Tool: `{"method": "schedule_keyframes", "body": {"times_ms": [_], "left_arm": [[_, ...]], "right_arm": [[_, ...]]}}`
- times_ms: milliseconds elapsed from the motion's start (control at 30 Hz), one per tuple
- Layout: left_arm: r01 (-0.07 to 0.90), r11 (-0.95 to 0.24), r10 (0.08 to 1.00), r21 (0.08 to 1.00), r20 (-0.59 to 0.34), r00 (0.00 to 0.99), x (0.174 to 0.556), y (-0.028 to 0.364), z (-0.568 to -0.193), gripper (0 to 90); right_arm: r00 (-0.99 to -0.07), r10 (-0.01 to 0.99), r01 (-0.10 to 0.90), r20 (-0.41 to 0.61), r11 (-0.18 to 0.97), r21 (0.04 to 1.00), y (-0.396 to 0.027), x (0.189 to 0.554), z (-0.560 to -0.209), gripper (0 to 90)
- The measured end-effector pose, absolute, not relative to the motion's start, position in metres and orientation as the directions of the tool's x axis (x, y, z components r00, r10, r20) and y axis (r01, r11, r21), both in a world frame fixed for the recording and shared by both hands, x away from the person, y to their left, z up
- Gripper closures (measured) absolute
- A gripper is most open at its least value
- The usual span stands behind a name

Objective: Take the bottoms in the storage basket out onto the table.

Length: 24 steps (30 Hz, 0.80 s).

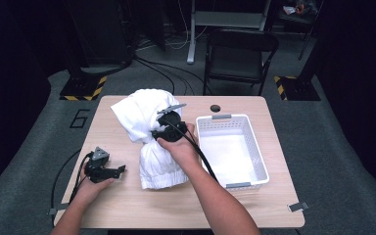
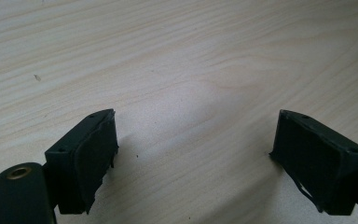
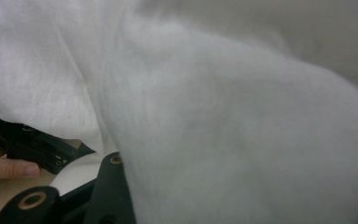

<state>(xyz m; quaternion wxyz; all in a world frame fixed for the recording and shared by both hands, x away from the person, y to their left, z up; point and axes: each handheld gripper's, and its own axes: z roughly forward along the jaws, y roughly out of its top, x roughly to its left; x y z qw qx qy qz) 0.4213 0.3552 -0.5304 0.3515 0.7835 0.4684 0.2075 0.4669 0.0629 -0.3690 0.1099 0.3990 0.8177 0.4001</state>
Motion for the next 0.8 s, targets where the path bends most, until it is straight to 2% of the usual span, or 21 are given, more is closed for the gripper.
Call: {"method": "schedule_keyframes", "body": {"times_ms": [800], "left_arm": [[0.59, -0.311, 0.881, 0.745, -0.007, 0.474, 0.421, 0.355, -0.53, 13.3]], "right_arm": [[-0.635, 0.761, 0.576, 0.134, 0.351, 0.738, 0.071, 0.463, -0.414, 55.6]]}}
